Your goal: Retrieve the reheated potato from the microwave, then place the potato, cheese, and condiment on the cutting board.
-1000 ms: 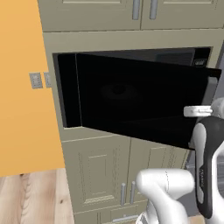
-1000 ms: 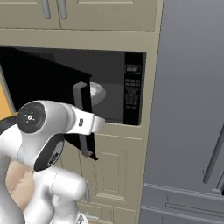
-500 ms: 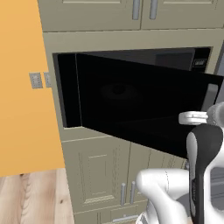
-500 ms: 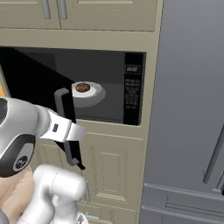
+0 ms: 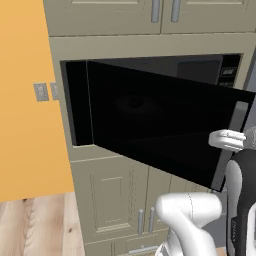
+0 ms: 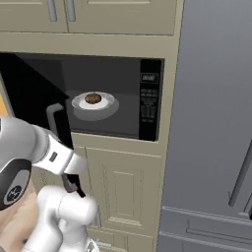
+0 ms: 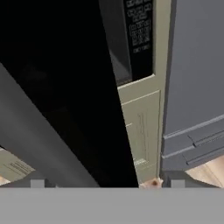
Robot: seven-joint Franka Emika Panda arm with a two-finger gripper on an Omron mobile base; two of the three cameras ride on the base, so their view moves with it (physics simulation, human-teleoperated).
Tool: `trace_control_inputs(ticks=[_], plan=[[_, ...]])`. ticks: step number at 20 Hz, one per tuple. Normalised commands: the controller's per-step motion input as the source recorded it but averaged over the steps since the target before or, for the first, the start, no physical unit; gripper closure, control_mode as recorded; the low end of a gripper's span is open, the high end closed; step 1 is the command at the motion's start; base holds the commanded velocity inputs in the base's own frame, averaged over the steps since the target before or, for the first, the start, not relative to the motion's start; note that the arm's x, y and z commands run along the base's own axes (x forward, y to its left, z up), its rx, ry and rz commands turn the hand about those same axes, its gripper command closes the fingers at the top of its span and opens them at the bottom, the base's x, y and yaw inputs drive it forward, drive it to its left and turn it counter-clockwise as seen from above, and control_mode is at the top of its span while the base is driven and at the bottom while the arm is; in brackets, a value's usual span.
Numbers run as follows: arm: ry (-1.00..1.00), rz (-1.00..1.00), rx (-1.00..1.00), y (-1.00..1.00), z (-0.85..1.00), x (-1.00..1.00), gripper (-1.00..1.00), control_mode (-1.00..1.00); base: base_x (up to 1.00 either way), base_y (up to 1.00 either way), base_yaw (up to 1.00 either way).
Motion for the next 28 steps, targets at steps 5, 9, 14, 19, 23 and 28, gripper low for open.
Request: trace_control_inputs(ticks=[5,9,14,19,23,28], plan=[[0.00,-0.10,0.33,-0.37,0.05,-0.42,-1.00,-1.00,0.00,0.00,0.00],[0.00,-0.07,0.32,-0.39,0.09,-0.52,-1.00,-1.00,0.00,0.00,0.00],[0.00,-0.05,0.27,-0.25,0.08,-0.48,-1.00,-1.00,0.00,0.00,0.00],[-0.09,-0.02,0.16,-0.02,0.09,-0.26,-1.00,-1.00,0.00,0.00,0.00],[-0.07,-0.03,0.05,-0.16,0.11,-0.14,-1.00,-1.00,0.00,0.00,0.00],[-0.01,0.00,0.10,-0.47,0.11,-0.07,-1.00,-1.00,0.00,0.00,0.00]])
